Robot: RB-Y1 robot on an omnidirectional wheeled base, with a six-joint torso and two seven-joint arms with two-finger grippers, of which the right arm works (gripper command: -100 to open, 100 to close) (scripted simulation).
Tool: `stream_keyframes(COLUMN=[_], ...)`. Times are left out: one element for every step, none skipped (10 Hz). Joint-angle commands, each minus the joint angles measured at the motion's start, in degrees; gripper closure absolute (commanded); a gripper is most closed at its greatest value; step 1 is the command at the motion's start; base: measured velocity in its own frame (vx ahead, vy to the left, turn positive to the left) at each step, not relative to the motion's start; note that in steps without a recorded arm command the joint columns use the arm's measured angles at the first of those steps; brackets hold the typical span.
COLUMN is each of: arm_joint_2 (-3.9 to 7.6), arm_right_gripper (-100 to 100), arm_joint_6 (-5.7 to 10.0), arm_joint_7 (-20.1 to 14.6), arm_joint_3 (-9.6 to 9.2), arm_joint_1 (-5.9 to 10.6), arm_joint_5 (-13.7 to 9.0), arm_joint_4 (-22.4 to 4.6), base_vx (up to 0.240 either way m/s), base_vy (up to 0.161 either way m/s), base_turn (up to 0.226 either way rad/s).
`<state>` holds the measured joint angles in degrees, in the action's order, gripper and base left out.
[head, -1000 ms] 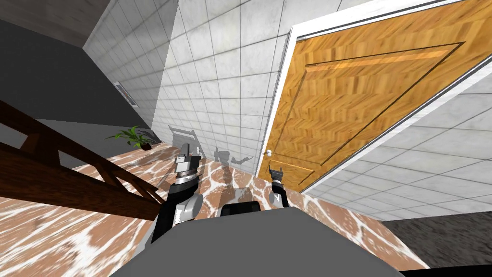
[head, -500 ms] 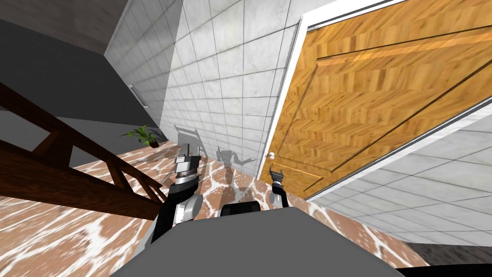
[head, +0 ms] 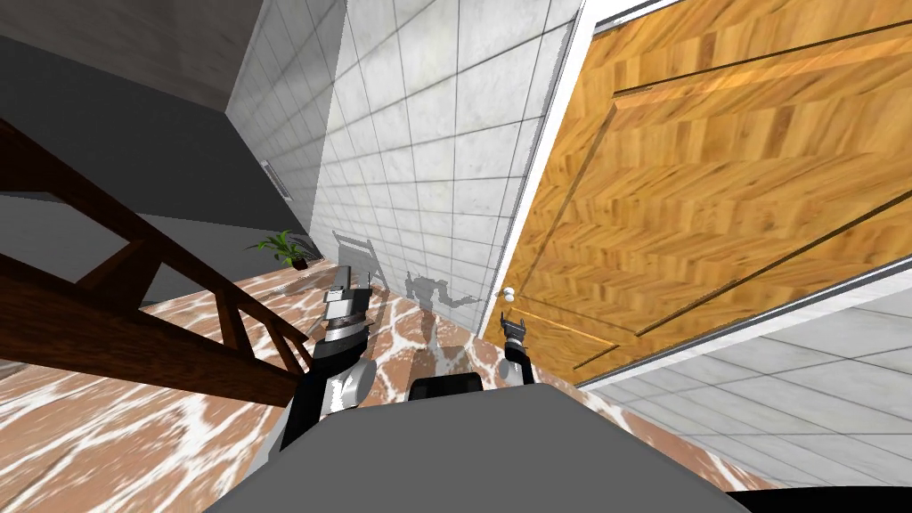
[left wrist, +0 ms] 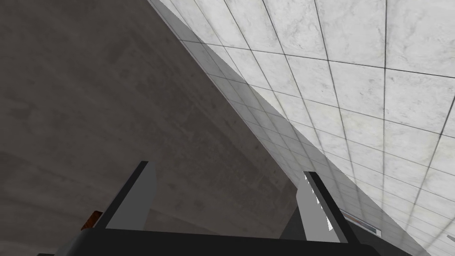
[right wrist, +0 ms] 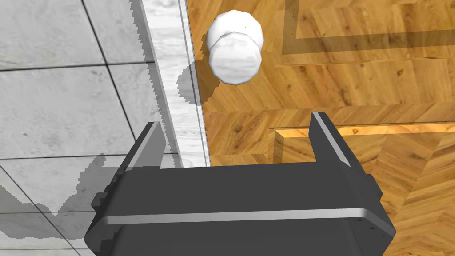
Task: Pull the door open
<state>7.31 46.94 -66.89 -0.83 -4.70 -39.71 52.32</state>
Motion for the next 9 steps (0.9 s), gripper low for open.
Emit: stream_keyframes(arm_joint_2=[0.0,1.29,1.78,2.96,3.6,3.6,4.96,5.66,6.36], arm_right_gripper=[-100,-100,-100,-100,-100,-100,-100,-100,-100], arm_joint_6=[0.0,0.42,0.58,0.94,1.14,1.14,1.57,1.78,2.0], arm_joint_7=[0.0,-1.85,-2.49,-4.0,-4.82,-4.82,-6.58,-7.48,-8.37], arm_joint_3=[0.0,0.07,0.1,0.15,0.18,0.18,0.25,0.28,0.32], arm_joint_1=[0.0,-0.32,-0.47,-0.82,-1.01,-1.01,-1.42,-1.63,-1.84], arm_joint_5=[0.0,-0.13,-0.16,-0.22,-0.26,-0.26,-0.33,-0.37,-0.41], arm_joint_4=[0.0,-0.96,-1.27,-2.02,-2.42,-2.42,-3.29,-3.73,-4.17], base_vx=[0.033,0.099,0.188,0.188,0.189,0.111,0.084,0.098,0.097], base_vy=[-0.032,0.011,-0.007,0.002,-0.001,-0.007,-0.007,0.001,-0.007], base_turn=[0.027,0.041,0.043,0.054,0.041,0.011,0.05,0.054,0.031])
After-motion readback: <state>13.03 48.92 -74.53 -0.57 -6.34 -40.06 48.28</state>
